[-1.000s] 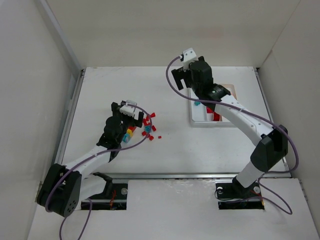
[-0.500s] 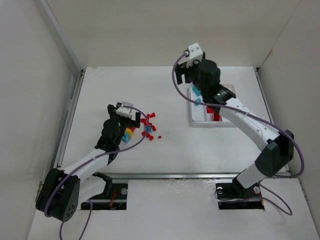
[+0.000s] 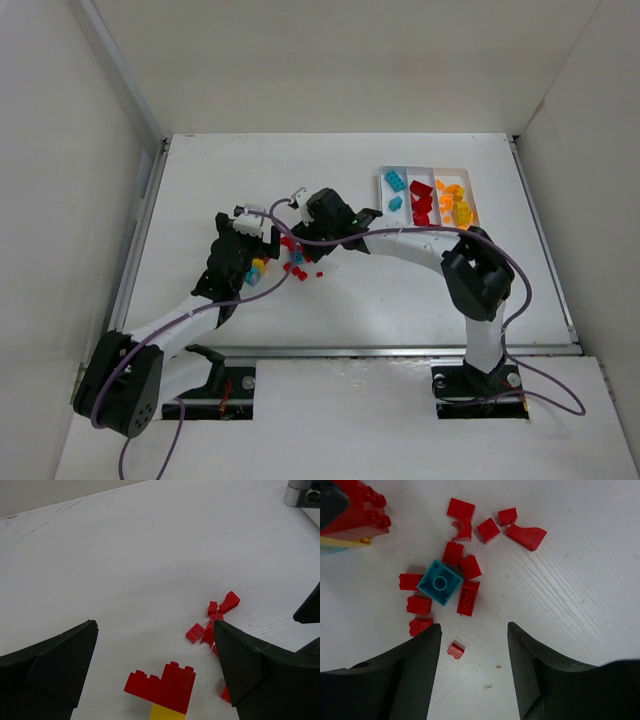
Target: Sort the legos into containers by color
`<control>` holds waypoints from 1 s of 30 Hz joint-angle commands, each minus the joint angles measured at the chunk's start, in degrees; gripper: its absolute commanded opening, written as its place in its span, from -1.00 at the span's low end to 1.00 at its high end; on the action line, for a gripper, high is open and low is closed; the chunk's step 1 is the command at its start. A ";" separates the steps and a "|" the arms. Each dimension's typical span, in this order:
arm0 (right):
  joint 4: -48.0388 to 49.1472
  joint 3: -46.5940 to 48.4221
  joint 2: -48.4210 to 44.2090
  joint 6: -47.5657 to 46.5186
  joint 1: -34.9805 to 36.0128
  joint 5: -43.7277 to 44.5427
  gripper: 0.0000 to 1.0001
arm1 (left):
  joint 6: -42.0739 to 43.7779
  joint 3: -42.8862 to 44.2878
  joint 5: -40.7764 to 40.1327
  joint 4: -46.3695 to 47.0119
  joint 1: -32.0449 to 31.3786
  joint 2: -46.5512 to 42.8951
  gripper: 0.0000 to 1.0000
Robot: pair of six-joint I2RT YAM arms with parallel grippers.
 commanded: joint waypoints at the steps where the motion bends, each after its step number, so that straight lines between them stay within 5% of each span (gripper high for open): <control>1: 1.02 1.46 1.53 2.52 -1.25 -3.27 0.21 | -1.37 1.19 -0.84 0.77 0.26 -0.34 1.00; 23: 1.28 6.20 11.56 0.23 0.51 -4.08 0.02 | -4.36 1.19 -5.41 0.77 0.26 -0.34 1.00; 27: 1.27 6.82 12.88 -0.30 0.51 -3.38 -0.30 | -4.36 1.19 -5.41 0.77 0.26 -0.34 1.00; 30: 2.58 5.51 11.48 1.19 0.51 0.56 -0.83 | -4.36 1.19 -5.41 0.77 0.26 -0.34 1.00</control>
